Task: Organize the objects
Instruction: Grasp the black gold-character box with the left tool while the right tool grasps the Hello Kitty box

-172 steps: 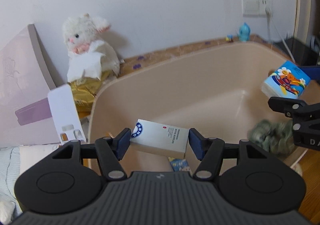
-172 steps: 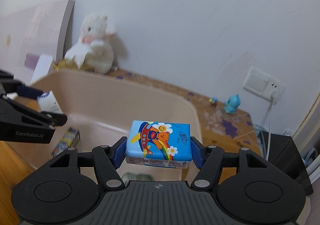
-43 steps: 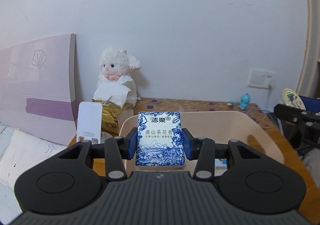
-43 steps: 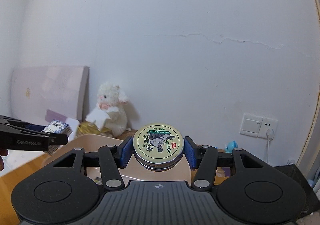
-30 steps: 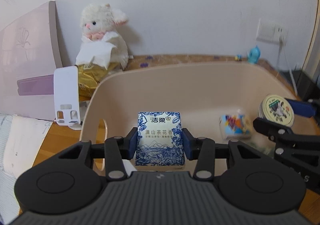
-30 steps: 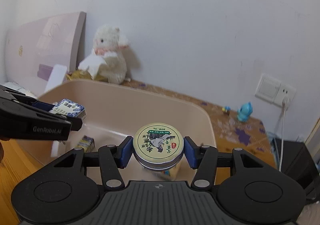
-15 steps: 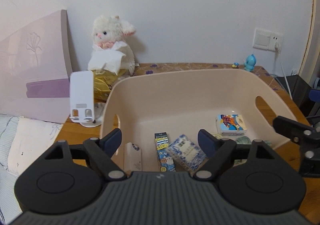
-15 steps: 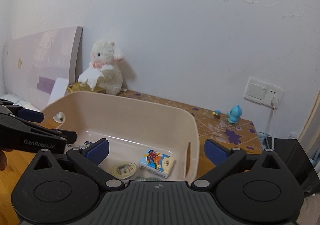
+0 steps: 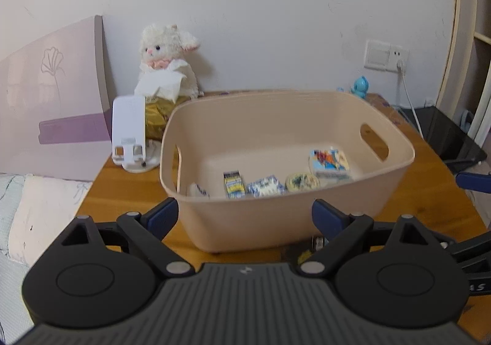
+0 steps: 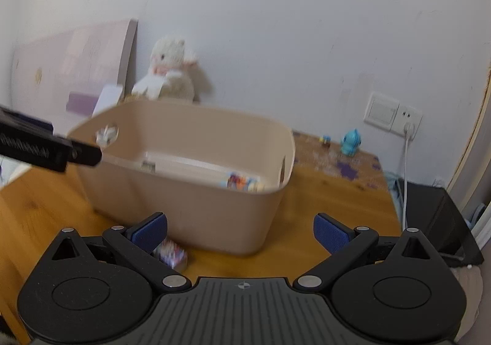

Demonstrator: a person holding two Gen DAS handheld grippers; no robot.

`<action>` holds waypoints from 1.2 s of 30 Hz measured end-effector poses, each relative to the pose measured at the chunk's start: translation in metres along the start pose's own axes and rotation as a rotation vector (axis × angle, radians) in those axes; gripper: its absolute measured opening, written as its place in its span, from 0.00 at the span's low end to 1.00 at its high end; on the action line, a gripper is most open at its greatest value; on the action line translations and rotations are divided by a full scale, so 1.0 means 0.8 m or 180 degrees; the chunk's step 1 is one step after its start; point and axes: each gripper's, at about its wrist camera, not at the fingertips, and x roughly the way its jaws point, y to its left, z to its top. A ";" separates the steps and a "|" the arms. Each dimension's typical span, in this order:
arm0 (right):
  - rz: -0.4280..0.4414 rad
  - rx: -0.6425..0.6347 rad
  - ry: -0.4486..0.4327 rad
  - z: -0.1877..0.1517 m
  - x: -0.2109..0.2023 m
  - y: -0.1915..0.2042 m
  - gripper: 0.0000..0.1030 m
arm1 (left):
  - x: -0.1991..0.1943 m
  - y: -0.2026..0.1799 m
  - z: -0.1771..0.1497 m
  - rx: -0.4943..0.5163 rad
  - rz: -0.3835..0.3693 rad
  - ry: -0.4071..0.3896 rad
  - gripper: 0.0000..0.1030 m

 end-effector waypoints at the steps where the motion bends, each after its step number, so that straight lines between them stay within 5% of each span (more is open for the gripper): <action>1: 0.0000 -0.0023 0.0053 -0.007 0.003 0.002 1.00 | 0.003 -0.001 -0.005 -0.0011 0.0016 0.0039 0.92; 20: 0.0057 0.0023 0.0512 -0.073 0.067 -0.001 1.00 | 0.093 -0.039 -0.062 -0.0089 -0.0325 0.0469 0.92; 26: 0.0146 0.0005 0.0534 -0.075 0.077 0.003 1.00 | 0.111 -0.040 -0.079 0.0010 -0.0049 0.0516 0.91; 36: 0.0370 -0.0066 0.0509 -0.069 0.107 0.045 1.00 | 0.119 0.000 -0.090 -0.0090 -0.0118 0.0434 0.91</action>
